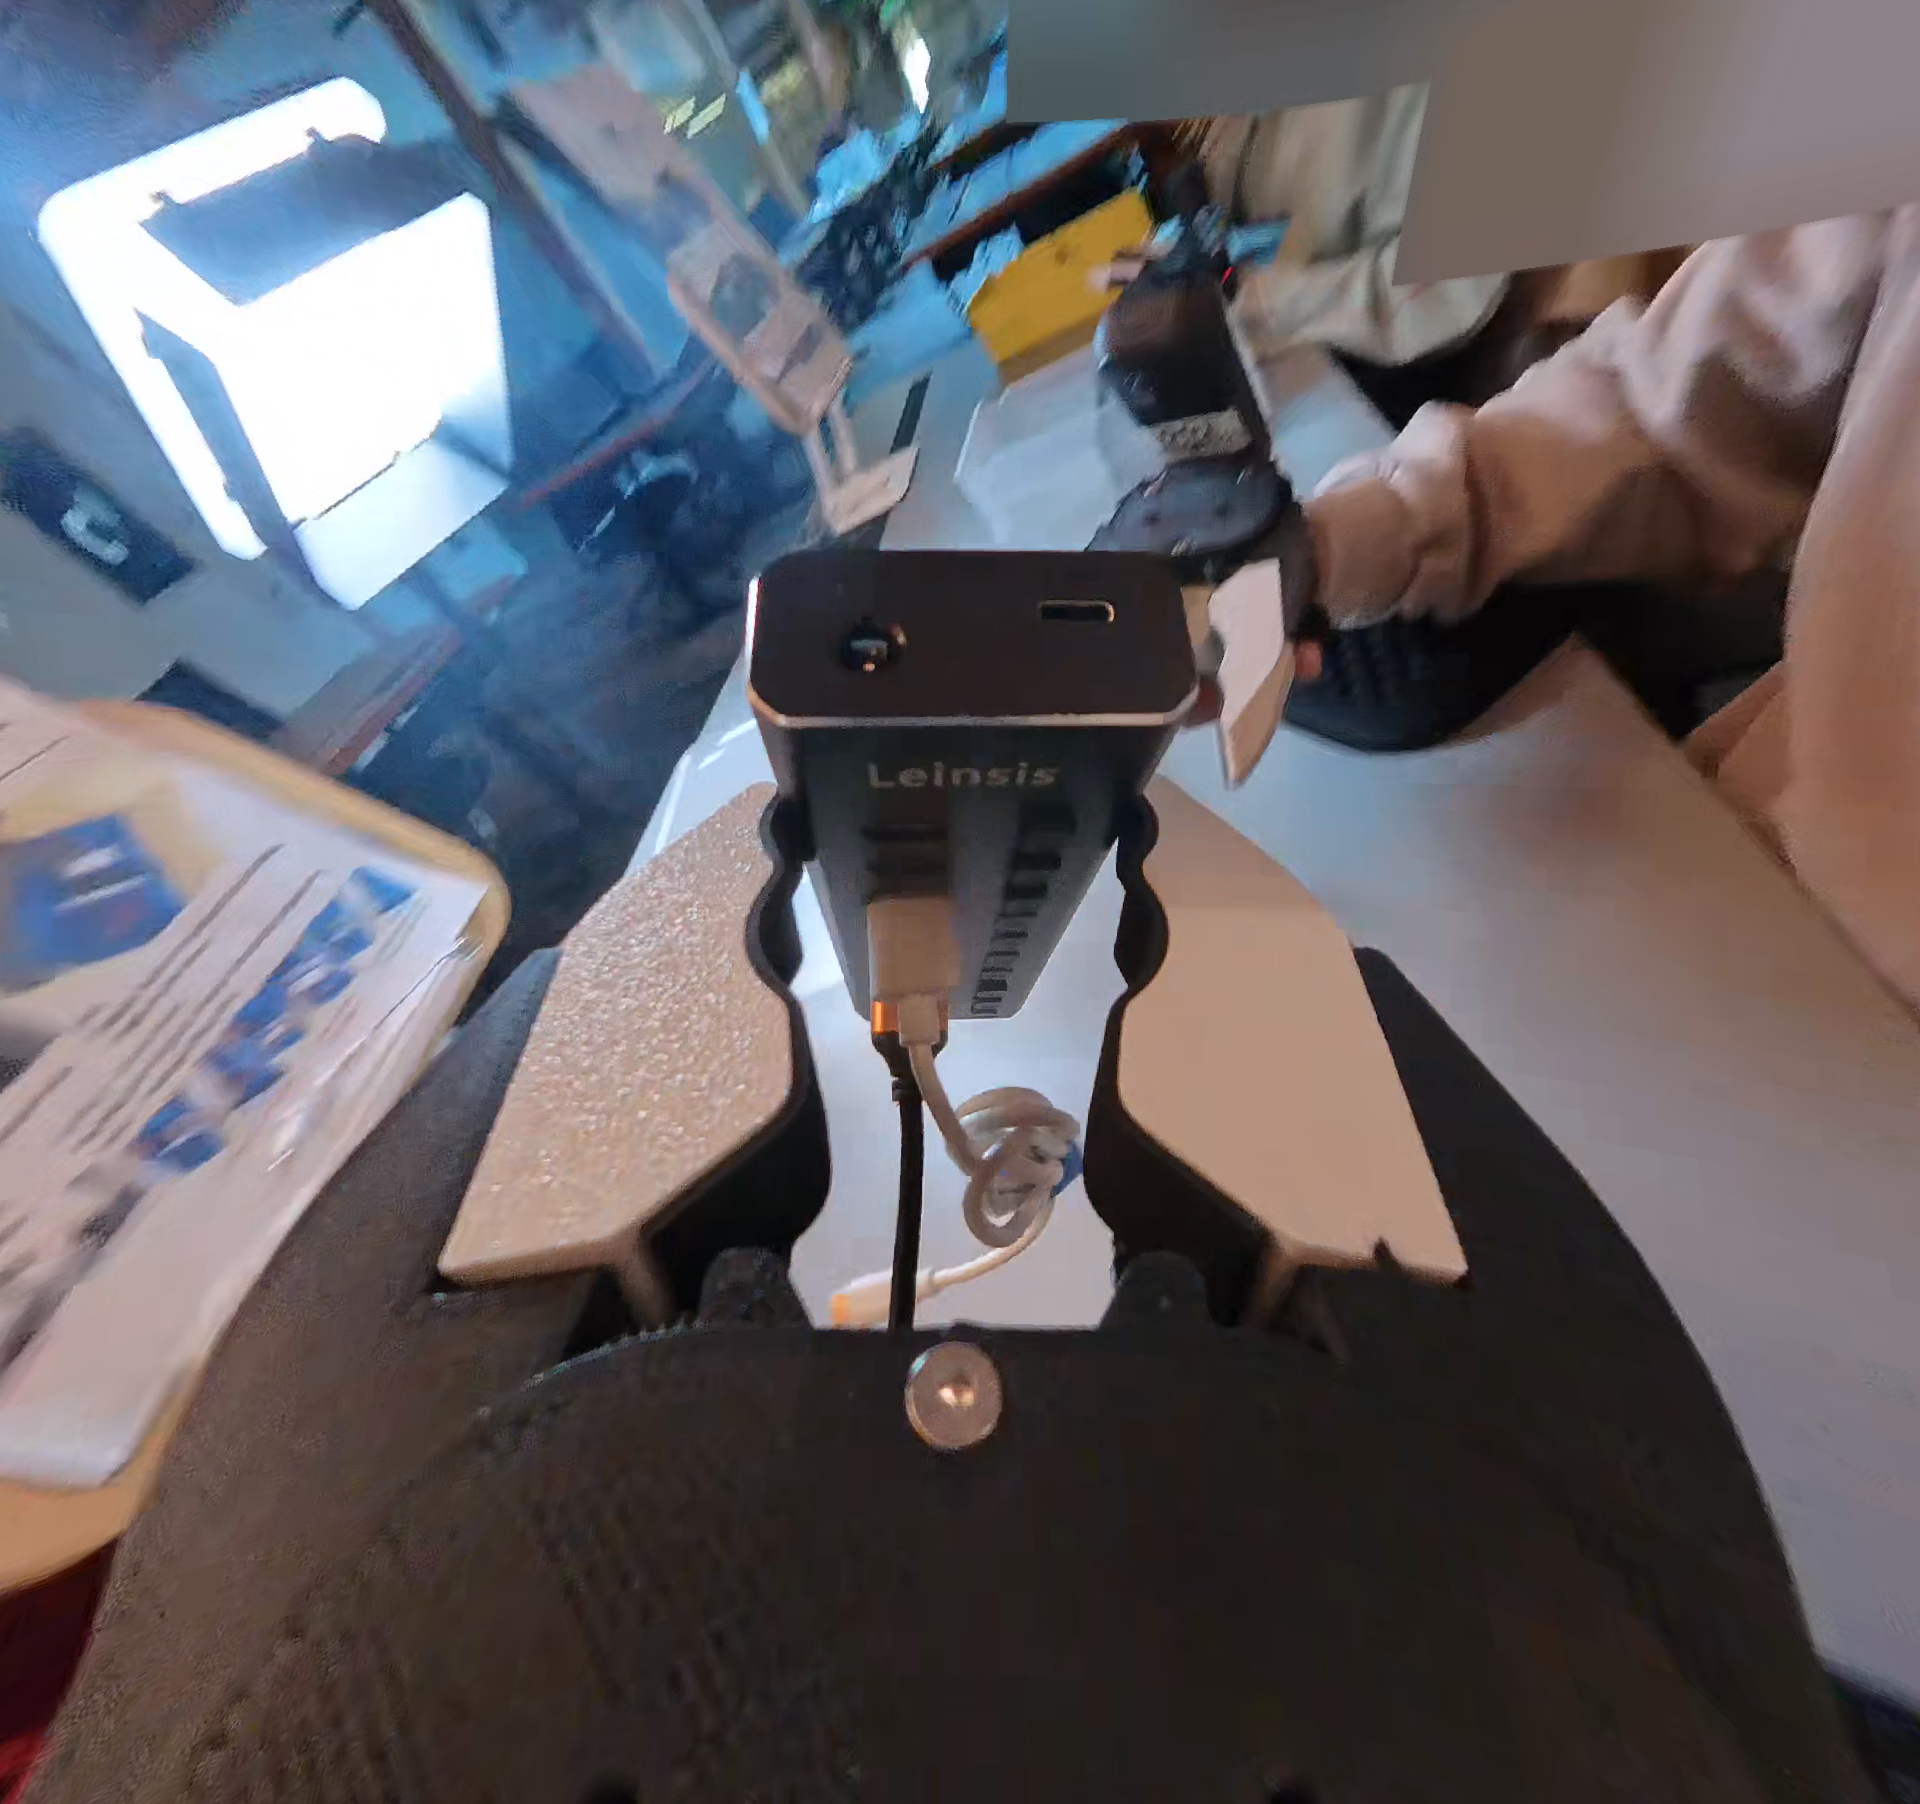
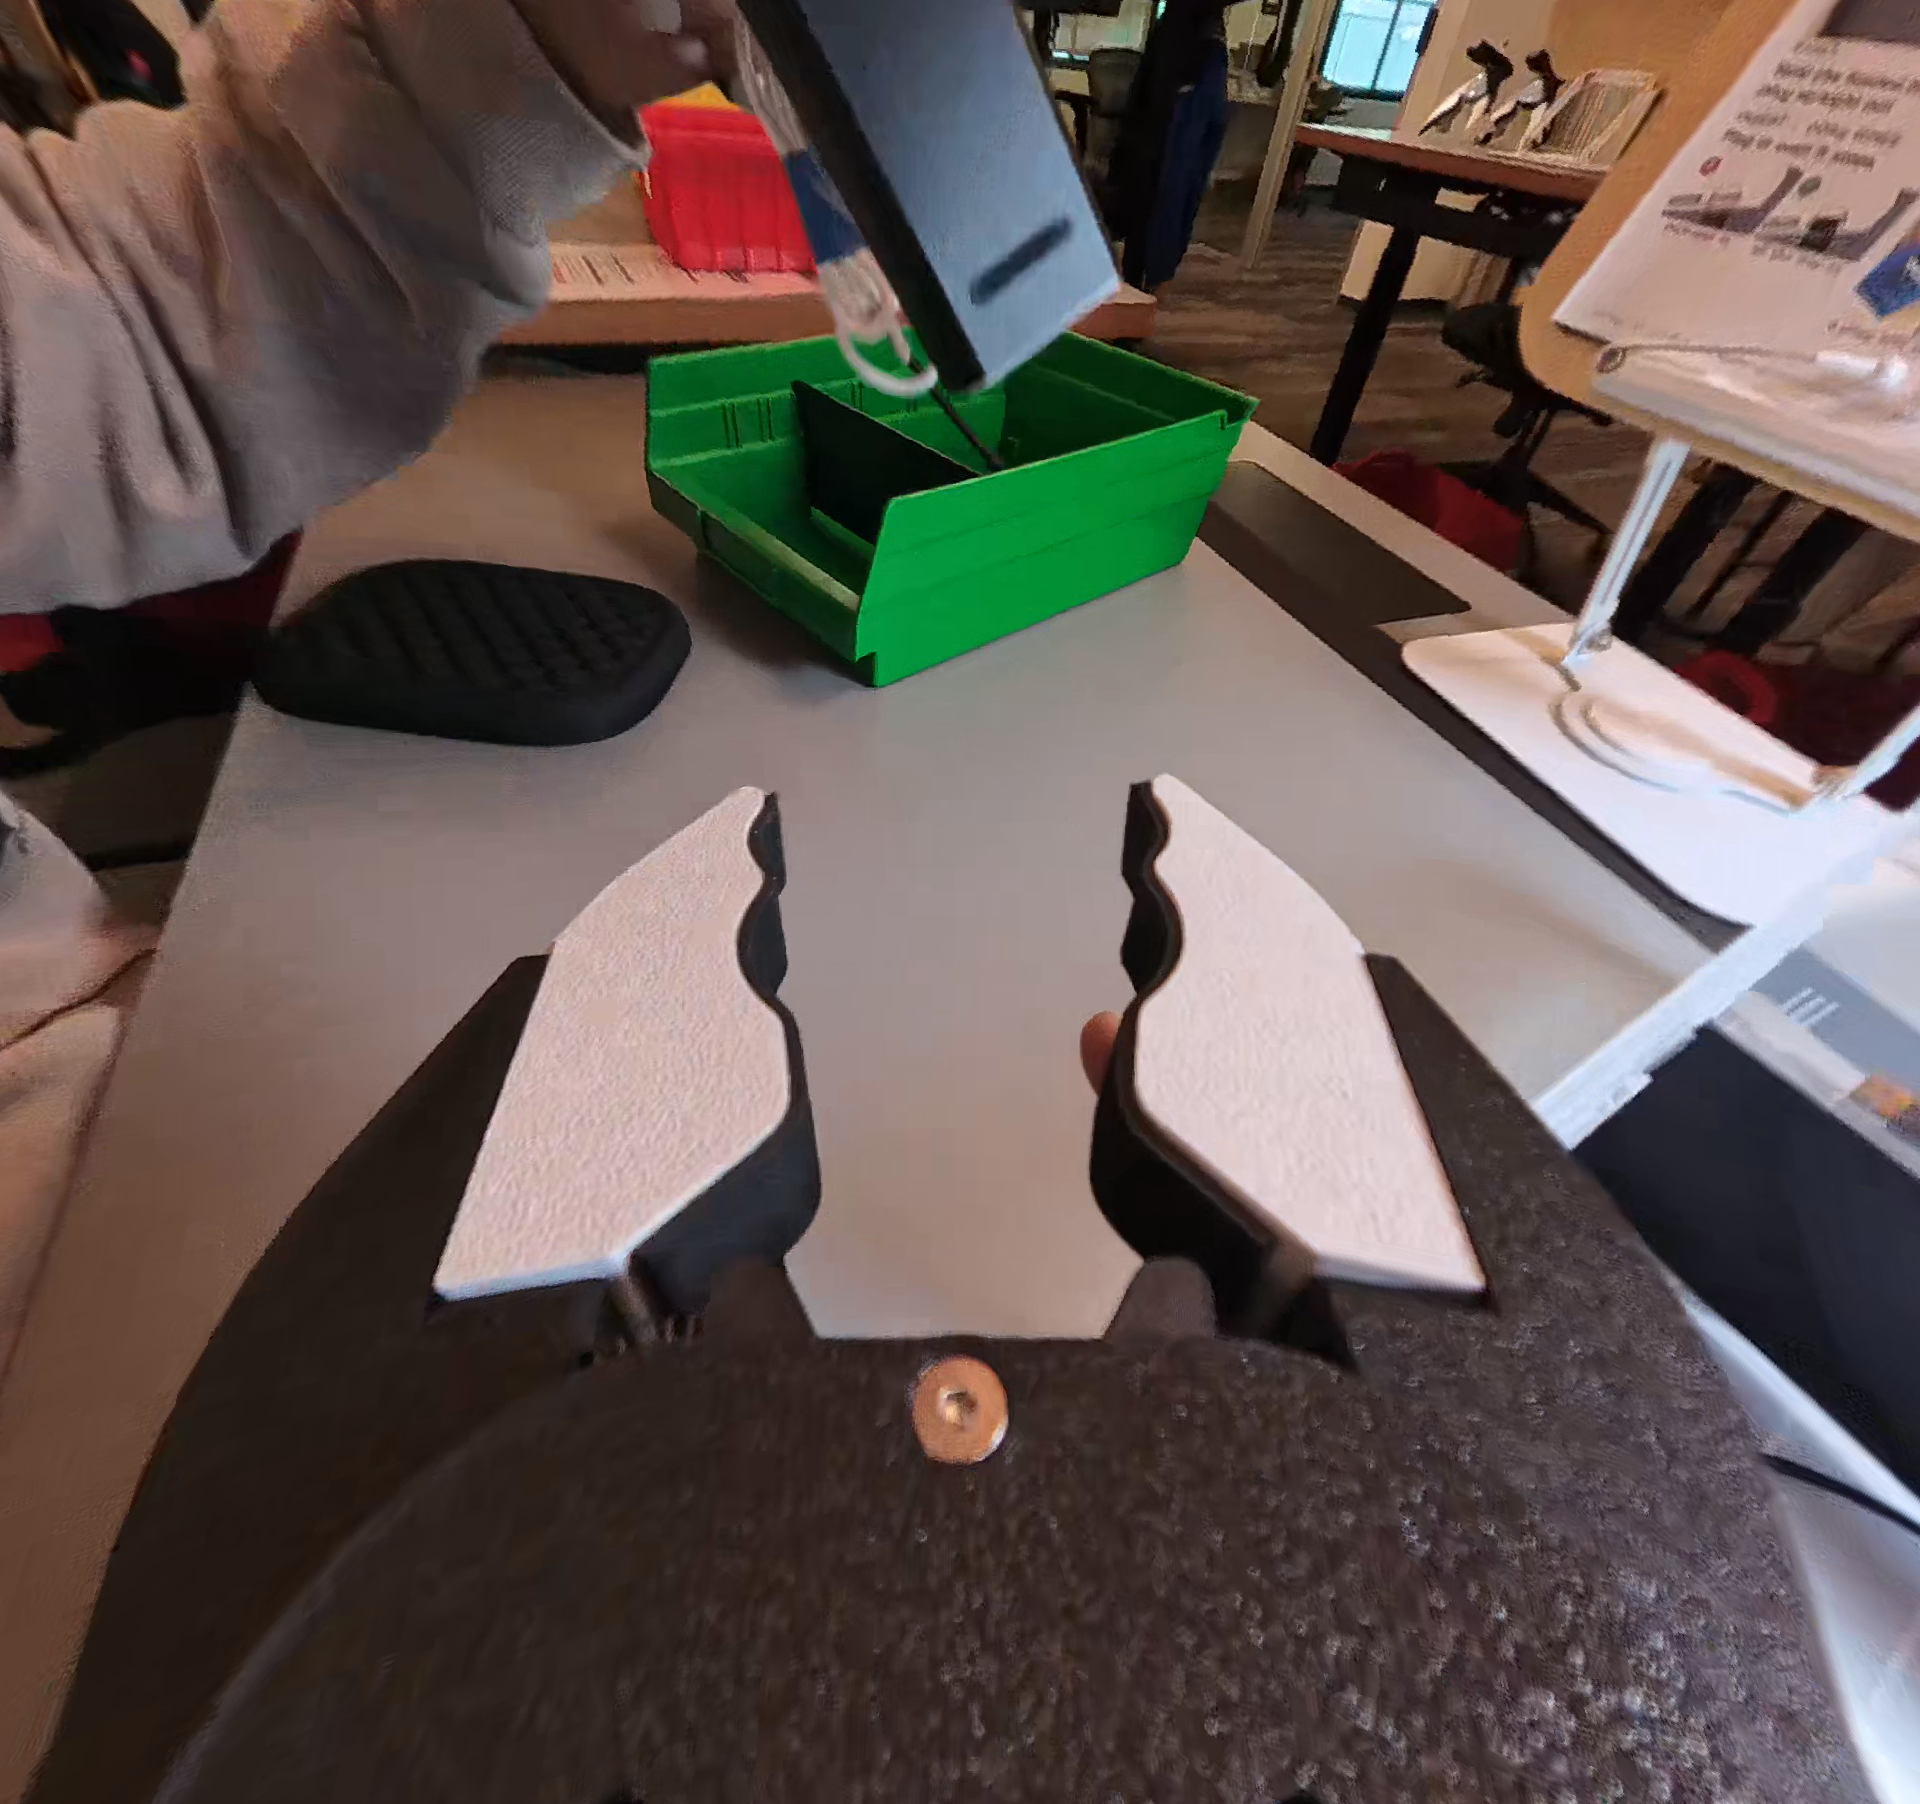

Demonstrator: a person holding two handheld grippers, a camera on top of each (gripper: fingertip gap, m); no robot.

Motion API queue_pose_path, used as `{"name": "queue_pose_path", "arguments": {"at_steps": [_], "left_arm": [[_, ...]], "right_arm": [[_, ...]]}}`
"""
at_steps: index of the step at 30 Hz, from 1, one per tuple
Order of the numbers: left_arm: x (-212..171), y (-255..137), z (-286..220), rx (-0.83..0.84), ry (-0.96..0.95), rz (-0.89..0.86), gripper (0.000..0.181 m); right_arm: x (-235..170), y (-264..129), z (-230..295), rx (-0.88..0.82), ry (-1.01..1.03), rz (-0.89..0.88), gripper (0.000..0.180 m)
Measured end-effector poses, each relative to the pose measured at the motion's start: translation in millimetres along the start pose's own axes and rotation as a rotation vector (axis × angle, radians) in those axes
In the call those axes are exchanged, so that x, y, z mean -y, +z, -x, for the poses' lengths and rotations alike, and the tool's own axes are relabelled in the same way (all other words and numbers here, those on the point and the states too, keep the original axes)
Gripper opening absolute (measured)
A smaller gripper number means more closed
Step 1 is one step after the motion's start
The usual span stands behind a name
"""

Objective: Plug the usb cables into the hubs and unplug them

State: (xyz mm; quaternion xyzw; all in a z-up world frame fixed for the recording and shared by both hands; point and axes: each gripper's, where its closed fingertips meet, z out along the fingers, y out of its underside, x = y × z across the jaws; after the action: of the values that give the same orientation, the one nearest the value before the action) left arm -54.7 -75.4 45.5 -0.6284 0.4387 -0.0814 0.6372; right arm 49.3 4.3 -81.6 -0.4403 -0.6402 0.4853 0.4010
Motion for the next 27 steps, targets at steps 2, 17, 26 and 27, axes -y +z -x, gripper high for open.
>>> {"name": "queue_pose_path", "arguments": {"at_steps": [2,17,26,27], "left_arm": [[2,30,-21,-0.052,-0.027,-0.075,0.060],[-29,128,-86,-0.337,-0.212,-0.131,0.060],[-51,109,-61,-0.139,-0.122,0.104,0.068],[-47,103,-54,-0.100,-0.081,0.145,0.069]], "right_arm": [[4,6,7,-0.048,-0.090,0.026,0.072],[-29,19,19,-0.003,-0.270,0.114,0.064],[-45,6,5,-0.033,-0.274,0.294,0.063],[-44,3,-1,-0.060,-0.306,0.319,0.063]]}}
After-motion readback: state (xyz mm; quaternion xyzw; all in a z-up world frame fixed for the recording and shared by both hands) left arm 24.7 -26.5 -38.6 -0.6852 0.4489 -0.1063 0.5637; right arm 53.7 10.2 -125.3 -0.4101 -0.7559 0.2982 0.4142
